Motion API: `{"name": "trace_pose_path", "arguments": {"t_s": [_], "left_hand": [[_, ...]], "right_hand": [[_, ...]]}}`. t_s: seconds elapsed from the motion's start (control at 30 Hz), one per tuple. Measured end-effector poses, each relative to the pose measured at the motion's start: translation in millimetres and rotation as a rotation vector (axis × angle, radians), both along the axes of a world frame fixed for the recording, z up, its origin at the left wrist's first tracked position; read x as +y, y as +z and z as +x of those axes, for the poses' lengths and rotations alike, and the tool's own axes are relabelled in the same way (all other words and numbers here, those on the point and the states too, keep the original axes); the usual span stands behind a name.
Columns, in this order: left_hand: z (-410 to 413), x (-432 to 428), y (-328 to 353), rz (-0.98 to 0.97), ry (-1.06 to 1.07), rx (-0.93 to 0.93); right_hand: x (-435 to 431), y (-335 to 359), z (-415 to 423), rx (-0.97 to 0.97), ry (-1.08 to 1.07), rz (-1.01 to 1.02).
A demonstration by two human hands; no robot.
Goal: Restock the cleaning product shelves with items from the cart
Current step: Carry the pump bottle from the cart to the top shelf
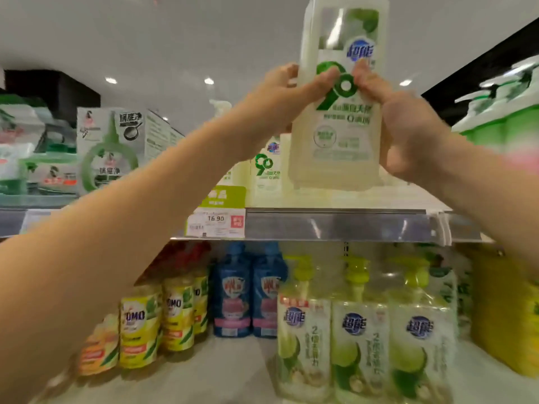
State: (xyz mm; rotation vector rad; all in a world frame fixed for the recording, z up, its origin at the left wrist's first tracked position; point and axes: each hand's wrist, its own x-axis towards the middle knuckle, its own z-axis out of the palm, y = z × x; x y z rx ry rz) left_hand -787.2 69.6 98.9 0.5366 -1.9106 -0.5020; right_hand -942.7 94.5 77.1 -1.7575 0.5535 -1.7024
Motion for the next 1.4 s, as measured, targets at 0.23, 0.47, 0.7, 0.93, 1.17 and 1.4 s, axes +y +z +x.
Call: {"name": "trace_pose_path", "arguments": {"t_s": [0.23, 0.47, 0.7, 0.93, 1.17, 1.4], "left_hand": [[-2, -78, 12, 0.109, -0.011, -0.058], [-2, -117, -14, 0.037, 0.128, -0.271], [2, -116, -33, 0.045, 0.233, -1.129], [-2, -120, -35, 0.014, 0.514, -1.375], [-3, -121, -34, -0.033, 0.537, -1.374], [-2, -120, -34, -0.044, 0.521, -1.374]], "right_hand": [[-82, 9, -11, 0.138, -0.129, 0.027], [-113, -10, -28, 0.412, 0.011, 0.114], [-122, 6, -44, 0.616, -0.061, 0.226], [-153, 14, -44, 0.62, -0.215, 0.343], [-183, 22, -39, 0.646, -0.353, 0.461], [-217, 26, -38, 0.703, -0.413, 0.519]]}}
